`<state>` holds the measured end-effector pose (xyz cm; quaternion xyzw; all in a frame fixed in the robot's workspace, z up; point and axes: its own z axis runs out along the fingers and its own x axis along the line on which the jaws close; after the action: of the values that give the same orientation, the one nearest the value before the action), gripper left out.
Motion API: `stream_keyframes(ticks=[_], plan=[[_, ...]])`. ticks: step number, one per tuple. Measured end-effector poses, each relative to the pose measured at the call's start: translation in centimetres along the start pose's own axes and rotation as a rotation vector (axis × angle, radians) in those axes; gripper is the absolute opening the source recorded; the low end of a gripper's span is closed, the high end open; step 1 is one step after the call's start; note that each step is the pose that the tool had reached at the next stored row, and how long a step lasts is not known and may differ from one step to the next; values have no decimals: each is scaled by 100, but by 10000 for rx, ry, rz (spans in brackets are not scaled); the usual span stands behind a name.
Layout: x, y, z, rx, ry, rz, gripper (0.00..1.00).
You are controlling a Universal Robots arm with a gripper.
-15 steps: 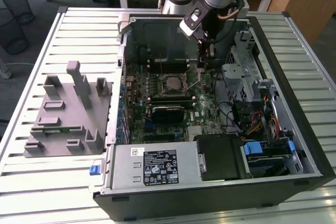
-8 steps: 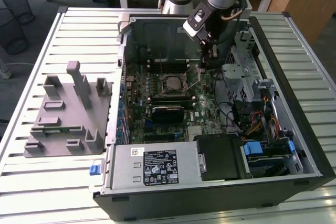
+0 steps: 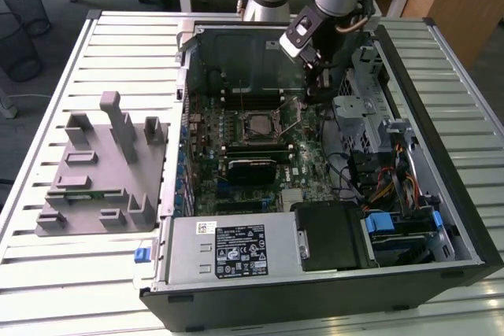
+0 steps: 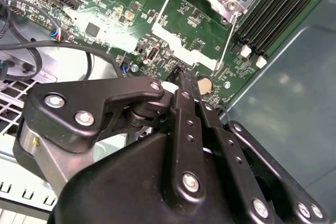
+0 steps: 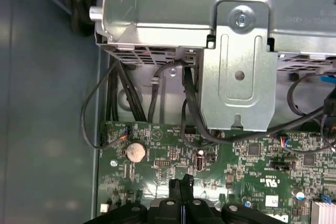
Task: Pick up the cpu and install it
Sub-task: 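Close the cpu cover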
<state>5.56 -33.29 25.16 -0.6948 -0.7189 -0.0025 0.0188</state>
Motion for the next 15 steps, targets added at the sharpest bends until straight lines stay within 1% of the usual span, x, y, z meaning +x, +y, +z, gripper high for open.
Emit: stream_keyframes(ticks=[9, 12, 15], plan=[[-2, 10, 99, 3, 0, 0, 11], [-3, 8, 106, 3, -4, 0, 11], [-2, -14, 110, 2, 0, 0, 11]])
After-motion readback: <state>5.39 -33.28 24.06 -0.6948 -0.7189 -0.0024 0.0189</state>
